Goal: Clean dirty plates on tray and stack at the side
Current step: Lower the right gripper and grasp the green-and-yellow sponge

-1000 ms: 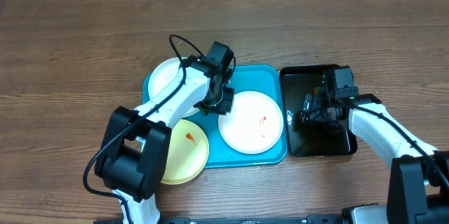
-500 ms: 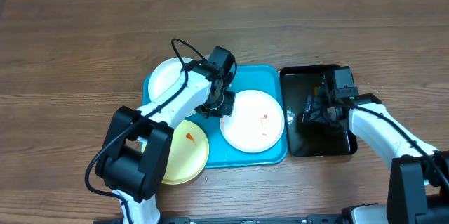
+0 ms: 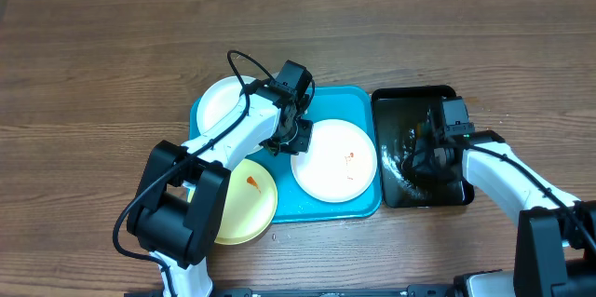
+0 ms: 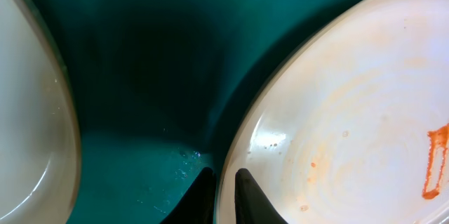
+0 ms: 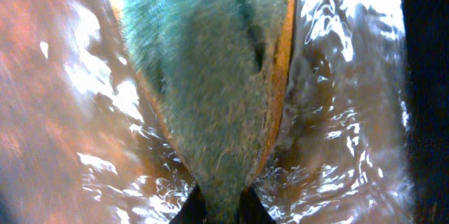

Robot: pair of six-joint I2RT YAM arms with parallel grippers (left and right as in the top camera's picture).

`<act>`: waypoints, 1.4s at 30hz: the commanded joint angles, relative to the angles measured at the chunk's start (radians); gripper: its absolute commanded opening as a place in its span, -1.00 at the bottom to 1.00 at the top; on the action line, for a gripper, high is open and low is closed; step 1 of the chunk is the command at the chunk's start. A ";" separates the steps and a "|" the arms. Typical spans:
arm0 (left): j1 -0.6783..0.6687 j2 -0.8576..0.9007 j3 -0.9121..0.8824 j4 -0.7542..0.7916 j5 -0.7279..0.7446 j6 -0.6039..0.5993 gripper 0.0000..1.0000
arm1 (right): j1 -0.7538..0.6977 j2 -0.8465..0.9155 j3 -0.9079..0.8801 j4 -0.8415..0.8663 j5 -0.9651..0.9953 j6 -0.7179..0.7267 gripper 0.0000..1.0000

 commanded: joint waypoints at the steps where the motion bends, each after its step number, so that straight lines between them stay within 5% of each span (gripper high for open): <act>1: -0.002 0.011 -0.007 0.004 -0.006 -0.006 -0.71 | 0.004 -0.003 0.044 -0.103 -0.081 0.046 -0.77; 3: -0.002 0.011 -0.007 0.005 -0.006 -0.006 -0.64 | 0.004 -0.003 0.062 -0.154 -0.077 0.045 -0.15; 6: -0.002 0.011 -0.007 0.004 -0.006 -0.006 -0.59 | 0.004 -0.003 0.067 -0.174 -0.050 0.041 0.24; 15: -0.002 0.011 -0.007 0.011 -0.006 -0.006 -0.54 | 0.004 -0.003 0.066 -0.005 0.053 0.030 0.40; 23: -0.002 0.011 -0.007 0.011 -0.007 -0.006 -0.51 | 0.004 -0.003 0.026 0.019 0.061 0.031 0.14; 24: -0.002 0.011 -0.007 0.011 -0.007 -0.006 -0.51 | 0.004 -0.003 0.024 0.019 0.061 0.031 0.05; 27: -0.002 0.011 -0.007 0.011 -0.007 -0.006 -0.49 | 0.004 -0.003 0.022 0.018 0.041 0.031 -0.66; 32: -0.002 0.011 -0.007 0.011 -0.007 -0.006 -0.46 | 0.004 -0.003 0.023 0.026 0.032 0.019 -0.92; 33: -0.002 0.011 -0.007 0.011 -0.007 -0.006 -0.46 | 0.003 -0.003 0.024 0.034 0.033 0.005 -0.82; 34: -0.002 0.011 -0.007 0.011 -0.007 -0.006 -0.43 | 0.002 -0.003 0.031 0.049 0.053 0.004 0.15; 35: -0.002 0.011 -0.007 0.011 -0.007 -0.006 -0.42 | 0.002 -0.003 0.033 0.059 0.063 0.004 0.29; 42: -0.002 0.011 -0.007 0.011 -0.007 -0.006 -0.38 | 0.002 -0.003 0.032 0.132 0.121 0.004 0.32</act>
